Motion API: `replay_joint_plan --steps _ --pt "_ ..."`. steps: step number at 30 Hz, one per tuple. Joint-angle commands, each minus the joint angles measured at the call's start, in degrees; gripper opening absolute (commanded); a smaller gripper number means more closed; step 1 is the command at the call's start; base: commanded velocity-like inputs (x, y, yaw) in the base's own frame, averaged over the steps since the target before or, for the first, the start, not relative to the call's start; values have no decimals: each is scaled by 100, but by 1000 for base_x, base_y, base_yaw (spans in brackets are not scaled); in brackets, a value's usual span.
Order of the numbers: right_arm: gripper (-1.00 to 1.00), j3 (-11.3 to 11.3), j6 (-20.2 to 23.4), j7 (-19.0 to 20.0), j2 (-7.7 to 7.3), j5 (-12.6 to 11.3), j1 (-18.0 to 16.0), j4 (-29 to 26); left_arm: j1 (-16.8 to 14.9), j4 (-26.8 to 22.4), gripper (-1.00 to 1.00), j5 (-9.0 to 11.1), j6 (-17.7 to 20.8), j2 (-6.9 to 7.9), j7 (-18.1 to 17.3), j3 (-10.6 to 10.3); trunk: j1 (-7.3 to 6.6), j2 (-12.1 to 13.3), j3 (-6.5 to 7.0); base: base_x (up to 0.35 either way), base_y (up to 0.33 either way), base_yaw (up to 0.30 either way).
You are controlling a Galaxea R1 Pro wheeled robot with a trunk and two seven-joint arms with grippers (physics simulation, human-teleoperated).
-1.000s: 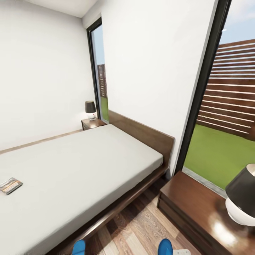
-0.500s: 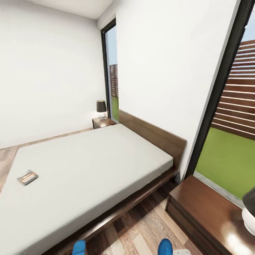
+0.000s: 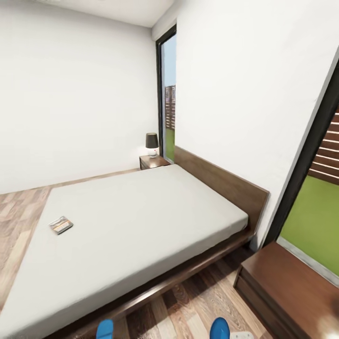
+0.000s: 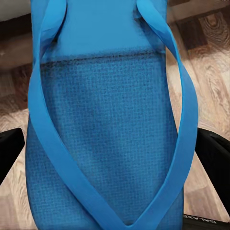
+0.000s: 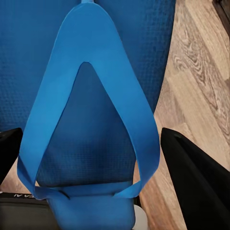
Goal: In the bedroom, move the book from the bed onto either nightstand, and place the two sandals side by side next to the bed.
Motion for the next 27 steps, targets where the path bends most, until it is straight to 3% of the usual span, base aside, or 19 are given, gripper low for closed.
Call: replay_joint_plan --steps 1,27 --pt "-100 18 -19 7 -2 1 -6 4 -6 5 -100 33 -18 -1 30 -49 2 -10 -11 0 0 276" --pt "-100 16 -19 7 -4 1 -5 5 -6 5 -100 33 -18 -1 30 -49 2 -10 -11 0 0 283"
